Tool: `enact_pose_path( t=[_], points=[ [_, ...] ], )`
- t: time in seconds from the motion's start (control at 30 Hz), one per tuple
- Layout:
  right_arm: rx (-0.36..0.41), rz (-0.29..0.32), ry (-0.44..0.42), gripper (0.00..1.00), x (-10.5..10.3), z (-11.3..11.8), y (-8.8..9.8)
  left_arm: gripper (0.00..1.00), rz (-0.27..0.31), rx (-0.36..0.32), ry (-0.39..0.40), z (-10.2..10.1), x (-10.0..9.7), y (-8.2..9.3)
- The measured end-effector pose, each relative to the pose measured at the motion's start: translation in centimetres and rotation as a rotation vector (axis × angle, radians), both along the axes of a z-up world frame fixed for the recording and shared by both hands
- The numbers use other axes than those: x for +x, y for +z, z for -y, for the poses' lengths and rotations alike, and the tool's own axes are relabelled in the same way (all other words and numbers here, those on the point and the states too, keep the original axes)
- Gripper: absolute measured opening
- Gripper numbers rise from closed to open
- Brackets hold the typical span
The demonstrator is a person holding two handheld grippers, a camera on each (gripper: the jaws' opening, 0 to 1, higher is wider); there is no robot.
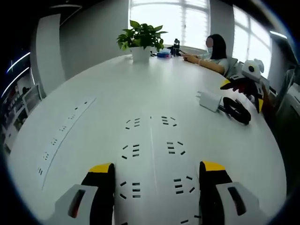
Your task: Straighten the power strip on the desk, plug the charger into it
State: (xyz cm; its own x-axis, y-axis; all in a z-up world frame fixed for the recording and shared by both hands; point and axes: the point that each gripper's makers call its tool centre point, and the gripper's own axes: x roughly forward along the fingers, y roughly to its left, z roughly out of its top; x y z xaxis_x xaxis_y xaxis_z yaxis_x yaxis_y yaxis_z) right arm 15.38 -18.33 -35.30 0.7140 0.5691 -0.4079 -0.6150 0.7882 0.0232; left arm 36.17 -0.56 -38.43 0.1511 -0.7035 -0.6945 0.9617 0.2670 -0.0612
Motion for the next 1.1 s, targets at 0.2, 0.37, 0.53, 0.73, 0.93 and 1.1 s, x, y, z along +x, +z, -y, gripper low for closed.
enact_pose_path(
  t=[0.2,0.37,0.53,0.73,0.93,1.1],
  points=[
    [0.007,0.0,-0.002,0.91,-0.1,0.1,0.0,0.75,0.001,0.008,-0.013,0.7,-0.1,-0.1],
    [0.005,-0.002,-0.001,0.91,-0.2,0.1,-0.1,0.75,0.003,0.006,-0.026,1.1,-0.3,-0.1],
    [0.003,-0.001,0.001,0.91,-0.2,0.0,-0.1,0.75,0.003,0.011,-0.033,1.5,-0.4,-0.1],
    [0.0,0.001,0.001,0.91,-0.3,0.1,0.0,0.75,0.007,0.012,-0.046,1.9,-0.6,-0.1],
    [-0.007,0.006,-0.001,0.91,-0.4,0.2,0.3,0.75,0.012,0.024,-0.053,2.1,-0.5,0.0],
    [-0.013,0.006,0.0,0.91,-0.5,0.2,0.4,0.75,0.027,0.034,-0.057,2.4,-0.6,0.0]
  ],
)
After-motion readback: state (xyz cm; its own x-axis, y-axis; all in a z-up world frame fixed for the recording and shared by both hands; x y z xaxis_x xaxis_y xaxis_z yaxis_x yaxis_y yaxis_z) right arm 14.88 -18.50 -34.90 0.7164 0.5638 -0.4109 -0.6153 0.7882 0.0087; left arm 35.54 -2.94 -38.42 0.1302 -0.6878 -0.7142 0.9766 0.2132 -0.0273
